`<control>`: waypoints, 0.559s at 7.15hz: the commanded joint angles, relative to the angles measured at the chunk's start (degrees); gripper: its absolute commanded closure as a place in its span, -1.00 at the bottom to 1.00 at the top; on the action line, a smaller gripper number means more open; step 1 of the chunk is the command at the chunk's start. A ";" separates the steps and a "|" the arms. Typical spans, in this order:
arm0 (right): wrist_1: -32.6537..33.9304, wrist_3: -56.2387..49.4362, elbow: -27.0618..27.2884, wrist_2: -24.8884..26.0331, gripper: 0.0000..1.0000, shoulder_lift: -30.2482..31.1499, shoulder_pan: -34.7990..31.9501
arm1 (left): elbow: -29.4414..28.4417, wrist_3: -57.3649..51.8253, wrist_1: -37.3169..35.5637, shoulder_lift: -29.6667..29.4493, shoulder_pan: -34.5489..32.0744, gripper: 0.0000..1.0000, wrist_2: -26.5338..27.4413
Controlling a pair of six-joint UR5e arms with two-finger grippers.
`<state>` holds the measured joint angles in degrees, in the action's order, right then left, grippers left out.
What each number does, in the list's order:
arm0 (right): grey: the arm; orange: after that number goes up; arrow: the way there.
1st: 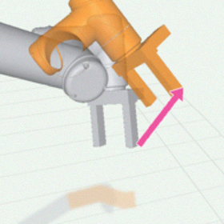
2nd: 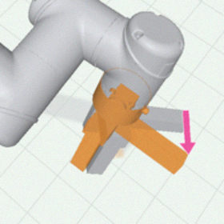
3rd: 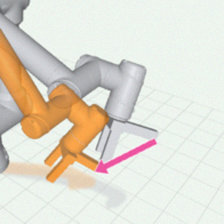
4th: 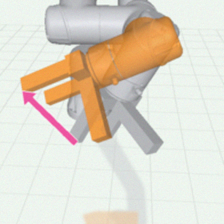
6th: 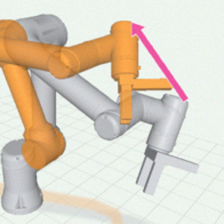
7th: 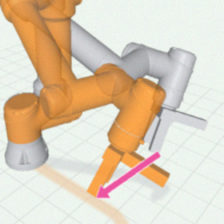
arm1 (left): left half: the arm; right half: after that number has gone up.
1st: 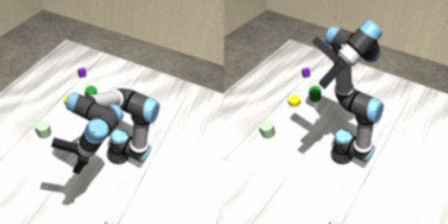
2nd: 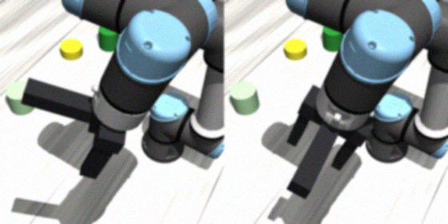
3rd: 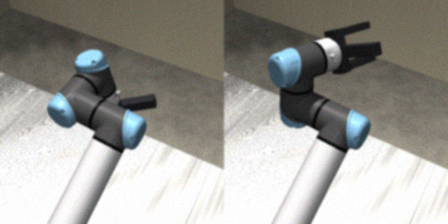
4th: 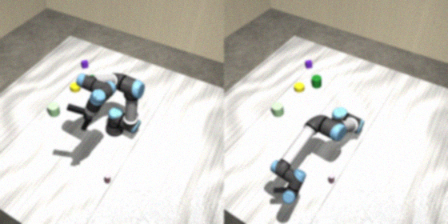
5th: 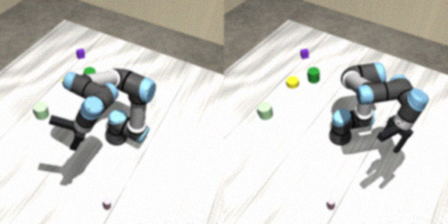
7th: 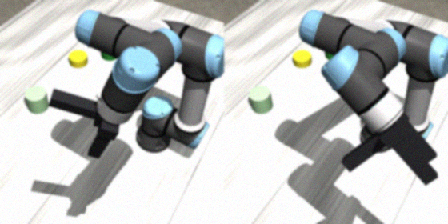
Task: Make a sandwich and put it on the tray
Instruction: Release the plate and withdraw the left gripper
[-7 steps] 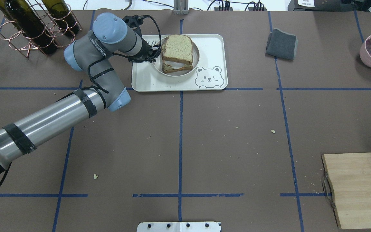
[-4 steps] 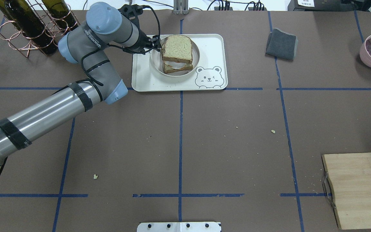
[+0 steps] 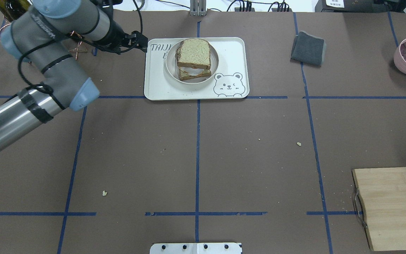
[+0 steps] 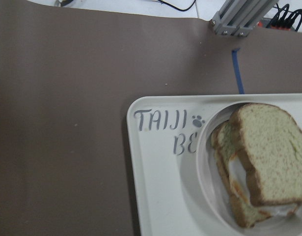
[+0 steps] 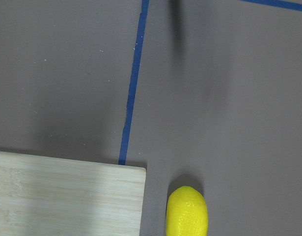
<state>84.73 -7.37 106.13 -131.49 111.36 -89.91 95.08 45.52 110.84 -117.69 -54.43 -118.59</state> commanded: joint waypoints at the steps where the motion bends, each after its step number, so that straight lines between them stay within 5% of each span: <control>1: 0.00 -0.02 0.04 -0.08 -1.00 0.00 0.00 | 13.70 -17.07 -5.64 17.59 -6.44 -1.00 -0.68; 3: 0.00 -0.02 0.04 -0.17 -1.00 0.00 0.00 | 9.55 -26.86 -6.42 25.54 -19.59 -1.00 -18.32; 4: 0.09 -0.02 0.39 -0.25 -1.00 -0.61 0.00 | 8.20 -28.98 -6.42 30.89 -23.40 -1.00 -22.61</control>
<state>84.75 -7.36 106.23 -131.65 111.21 -89.91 105.30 20.27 104.64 -92.82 -72.02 -133.79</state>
